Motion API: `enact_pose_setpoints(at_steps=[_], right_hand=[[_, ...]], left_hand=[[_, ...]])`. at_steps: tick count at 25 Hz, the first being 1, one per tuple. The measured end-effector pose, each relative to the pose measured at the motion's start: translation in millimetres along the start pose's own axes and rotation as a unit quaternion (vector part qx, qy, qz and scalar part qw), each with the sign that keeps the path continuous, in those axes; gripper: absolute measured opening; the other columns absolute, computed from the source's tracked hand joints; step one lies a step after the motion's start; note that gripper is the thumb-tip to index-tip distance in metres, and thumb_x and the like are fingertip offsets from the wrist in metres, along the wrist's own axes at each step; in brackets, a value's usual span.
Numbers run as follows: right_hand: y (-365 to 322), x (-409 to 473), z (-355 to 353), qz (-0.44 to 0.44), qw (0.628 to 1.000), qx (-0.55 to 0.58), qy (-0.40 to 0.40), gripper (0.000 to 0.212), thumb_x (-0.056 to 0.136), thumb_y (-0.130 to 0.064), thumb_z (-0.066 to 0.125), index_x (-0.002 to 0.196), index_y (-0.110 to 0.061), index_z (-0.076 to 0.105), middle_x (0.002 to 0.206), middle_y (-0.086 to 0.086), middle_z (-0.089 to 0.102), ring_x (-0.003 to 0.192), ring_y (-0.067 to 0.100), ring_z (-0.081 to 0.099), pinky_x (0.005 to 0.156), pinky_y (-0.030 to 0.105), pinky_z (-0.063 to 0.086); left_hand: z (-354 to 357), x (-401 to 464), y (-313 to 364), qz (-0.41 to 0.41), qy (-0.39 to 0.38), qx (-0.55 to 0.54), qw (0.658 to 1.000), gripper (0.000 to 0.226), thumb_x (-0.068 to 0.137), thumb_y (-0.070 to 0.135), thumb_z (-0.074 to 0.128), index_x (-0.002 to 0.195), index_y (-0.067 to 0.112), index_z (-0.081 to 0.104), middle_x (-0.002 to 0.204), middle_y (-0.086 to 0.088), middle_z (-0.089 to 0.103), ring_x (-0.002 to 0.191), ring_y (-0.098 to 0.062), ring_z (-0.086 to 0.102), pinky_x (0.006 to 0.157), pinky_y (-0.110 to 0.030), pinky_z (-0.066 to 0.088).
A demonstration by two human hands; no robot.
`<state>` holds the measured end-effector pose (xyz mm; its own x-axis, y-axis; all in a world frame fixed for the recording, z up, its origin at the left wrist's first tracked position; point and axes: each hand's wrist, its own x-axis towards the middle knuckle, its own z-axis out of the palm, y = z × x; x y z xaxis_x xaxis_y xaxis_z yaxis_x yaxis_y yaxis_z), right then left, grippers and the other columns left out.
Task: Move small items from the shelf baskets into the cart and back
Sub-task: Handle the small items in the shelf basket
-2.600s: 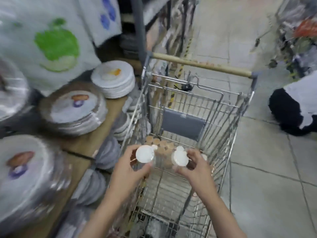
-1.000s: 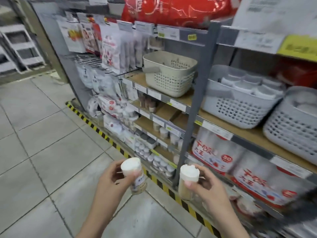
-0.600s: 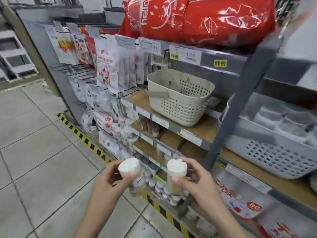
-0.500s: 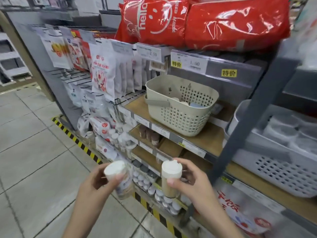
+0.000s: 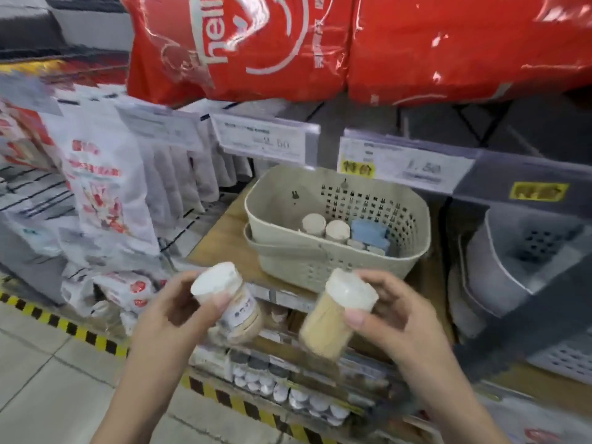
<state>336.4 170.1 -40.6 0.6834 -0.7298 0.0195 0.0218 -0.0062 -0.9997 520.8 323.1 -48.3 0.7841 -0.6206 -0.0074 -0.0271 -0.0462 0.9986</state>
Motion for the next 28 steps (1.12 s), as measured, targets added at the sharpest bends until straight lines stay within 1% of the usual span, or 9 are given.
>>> enact_pose_setpoints(at_steps=[2, 5, 8, 11, 13, 16, 20, 26, 28], right_hand=[[-9, 19, 12, -0.029, 0.998, 0.022, 0.046, 0.057, 0.046, -0.039, 0.08, 0.098, -0.02, 0.065, 0.091, -0.011, 0.072, 0.081, 0.003, 0.066, 0.064, 0.016, 0.051], [-15, 46, 24, -0.048, 0.992, 0.065, 0.1, 0.068, 0.039, -0.048, 0.087, 0.098, -0.021, 0.065, 0.094, -0.004, 0.071, 0.086, 0.011, 0.067, 0.069, 0.023, 0.055], [-19, 66, 27, -0.04, 0.983, 0.093, 0.152, 0.078, 0.037, -0.053, 0.089, 0.103, -0.021, 0.062, 0.102, 0.0, 0.071, 0.095, 0.017, 0.067, 0.071, 0.027, 0.056], [-24, 87, 22, -0.049, 0.976, 0.063, 0.2, 0.062, 0.057, -0.038, 0.078, 0.114, -0.02, 0.059, 0.111, 0.0, 0.069, 0.104, 0.016, 0.066, 0.08, 0.033, 0.056], [-28, 103, 17, -0.034, 0.978, -0.022, 0.204, 0.041, 0.069, -0.03, 0.074, 0.108, -0.026, 0.062, 0.109, -0.004, 0.07, 0.102, 0.01, 0.065, 0.082, 0.031, 0.055], [-29, 127, 6, 0.004, 0.965, -0.199, 0.167, 0.025, 0.076, -0.02, 0.076, 0.093, -0.031, 0.064, 0.097, -0.01, 0.069, 0.092, 0.004, 0.065, 0.073, 0.02, 0.05], [-25, 150, -4, 0.039, 0.918, -0.391, 0.057, 0.034, 0.077, -0.017, 0.074, 0.108, -0.012, 0.063, 0.102, 0.001, 0.067, 0.087, 0.008, 0.062, 0.068, 0.009, 0.044], [-9, 167, -3, 0.091, 0.854, -0.509, -0.06, 0.043, 0.071, -0.026, 0.077, 0.109, -0.022, 0.056, 0.104, -0.003, 0.058, 0.087, 0.014, 0.058, 0.076, 0.034, 0.053], [-5, 169, 0, 0.082, 0.837, -0.536, -0.076, 0.043, 0.073, -0.024, 0.076, 0.111, -0.018, 0.057, 0.104, -0.002, 0.056, 0.089, 0.014, 0.054, 0.075, 0.031, 0.048]], left_hand=[[-5, 39, 18, 0.032, -0.047, 0.003, 0.998, 0.023, 0.068, 0.037, 0.069, 0.091, 0.037, 0.07, 0.092, 0.008, 0.071, 0.081, -0.006, 0.066, 0.073, -0.029, 0.048], [-5, 91, 36, 0.085, -0.121, -0.01, 0.989, 0.032, 0.064, 0.047, 0.069, 0.094, 0.036, 0.07, 0.094, 0.006, 0.071, 0.088, -0.012, 0.066, 0.078, -0.031, 0.05], [5, 131, 48, 0.108, -0.159, -0.006, 0.981, 0.029, 0.066, 0.041, 0.075, 0.093, 0.03, 0.07, 0.09, 0.013, 0.072, 0.086, -0.002, 0.065, 0.075, -0.021, 0.049], [24, 161, 56, 0.136, -0.183, 0.052, 0.972, 0.026, 0.068, 0.03, 0.081, 0.09, 0.035, 0.068, 0.09, 0.025, 0.07, 0.089, 0.008, 0.063, 0.078, -0.018, 0.048], [37, 173, 60, 0.153, -0.227, 0.105, 0.956, 0.025, 0.073, 0.024, 0.078, 0.088, 0.04, 0.064, 0.085, 0.035, 0.066, 0.087, 0.017, 0.059, 0.076, -0.008, 0.045], [53, 193, 54, 0.17, -0.307, 0.244, 0.904, 0.026, 0.075, 0.028, 0.076, 0.094, 0.04, 0.061, 0.086, 0.033, 0.064, 0.088, 0.018, 0.056, 0.071, -0.002, 0.042], [73, 222, 35, 0.14, -0.399, 0.427, 0.799, 0.039, 0.069, 0.039, 0.077, 0.1, 0.036, 0.056, 0.102, 0.016, 0.061, 0.096, -0.005, 0.057, 0.087, -0.031, 0.05], [94, 225, 25, 0.182, -0.441, 0.528, 0.703, 0.041, 0.073, 0.031, 0.077, 0.109, 0.026, 0.058, 0.103, 0.01, 0.059, 0.095, -0.012, 0.055, 0.083, -0.029, 0.049], [99, 225, 21, 0.167, -0.455, 0.543, 0.686, 0.039, 0.075, 0.03, 0.076, 0.109, 0.026, 0.058, 0.103, 0.008, 0.059, 0.095, -0.014, 0.055, 0.08, -0.027, 0.047]])
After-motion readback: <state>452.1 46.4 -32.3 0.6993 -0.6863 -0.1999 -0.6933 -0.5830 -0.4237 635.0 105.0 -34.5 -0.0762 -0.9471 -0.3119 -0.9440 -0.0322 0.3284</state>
